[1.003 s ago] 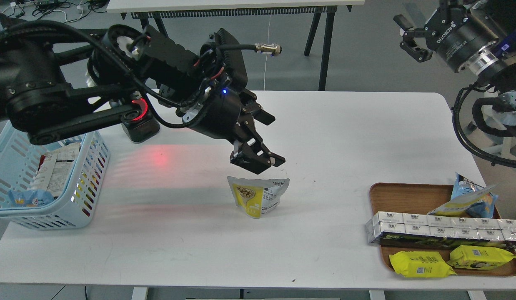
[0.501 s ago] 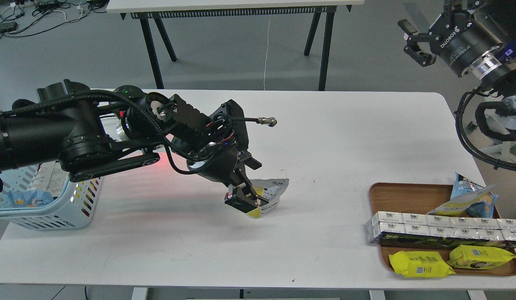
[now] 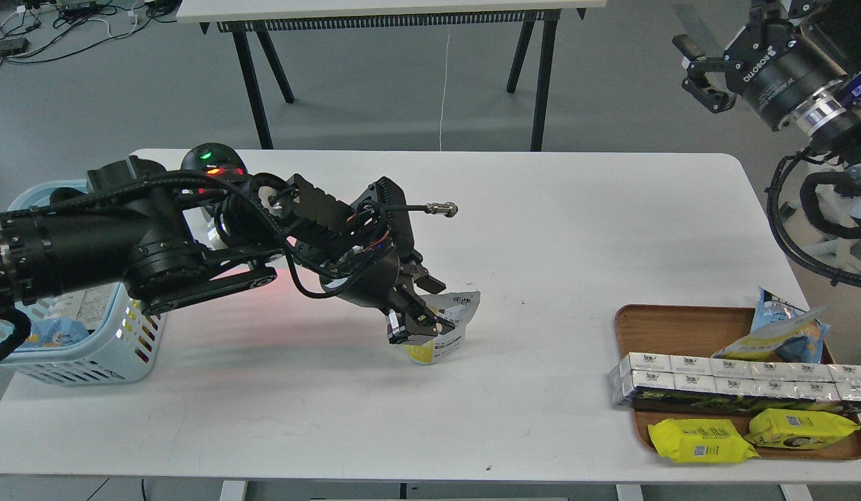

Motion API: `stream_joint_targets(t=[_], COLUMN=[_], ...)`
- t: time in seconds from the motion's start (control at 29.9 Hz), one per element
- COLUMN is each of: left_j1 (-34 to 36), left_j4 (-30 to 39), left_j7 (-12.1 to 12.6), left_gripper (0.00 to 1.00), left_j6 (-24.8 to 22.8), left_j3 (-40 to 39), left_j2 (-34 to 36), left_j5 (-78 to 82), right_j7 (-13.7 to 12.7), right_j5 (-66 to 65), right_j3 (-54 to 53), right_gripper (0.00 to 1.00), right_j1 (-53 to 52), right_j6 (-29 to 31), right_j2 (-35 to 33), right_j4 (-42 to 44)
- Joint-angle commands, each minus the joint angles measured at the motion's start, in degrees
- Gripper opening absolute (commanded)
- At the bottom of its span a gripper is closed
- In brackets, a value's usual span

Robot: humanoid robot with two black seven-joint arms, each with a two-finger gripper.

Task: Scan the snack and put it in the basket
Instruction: 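Lift the yellow bag with the left gripper past the barcode scanner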

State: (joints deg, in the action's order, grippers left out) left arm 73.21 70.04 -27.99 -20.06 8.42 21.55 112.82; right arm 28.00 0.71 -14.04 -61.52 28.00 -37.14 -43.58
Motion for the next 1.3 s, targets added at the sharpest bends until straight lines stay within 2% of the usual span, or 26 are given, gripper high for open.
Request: stream_joint_targets(t=[0.0,0.53,0.8,1.07,1.27], left_j1=[-0.08,-1.05,2.29,2.47,1.94], left_j4=[-0.25,-0.08,0.19,0.01,-1.04], left_j7=[-0.01,-0.01,-0.01,-0.01,-0.01], left_gripper=[0.02,0.0,0.0,0.0,0.0], left_j6=[0.81,1.34,0.82,0.64,0.73], left_j3=[0.01,-0.69,-3.32,-5.17,-5.79], left_j2=[-0.02,1.82,10.16,19.22,22.91], left_j5=[0.03,-0.67,-0.85,-0.76,-0.5], right_j7=[0.0,0.0,0.0,0.0,0.0], right_j5=[0.0,0.0,0.0,0.0,0.0], right_j3=[-0.02,-0.11,-0.46,-0.9,-1.6], right_gripper=[1.0,1.0,1.0,1.0,1.0], right_j1=[0.35,0.52,0.61,0.7,0.61], right_j6=[0.0,0.0,0.0,0.0,0.0], right_j2=[-0.65,-0.74,-0.74,-0.48,-0.48], right_j4=[-0.1,0.16,0.25,0.16,0.16])
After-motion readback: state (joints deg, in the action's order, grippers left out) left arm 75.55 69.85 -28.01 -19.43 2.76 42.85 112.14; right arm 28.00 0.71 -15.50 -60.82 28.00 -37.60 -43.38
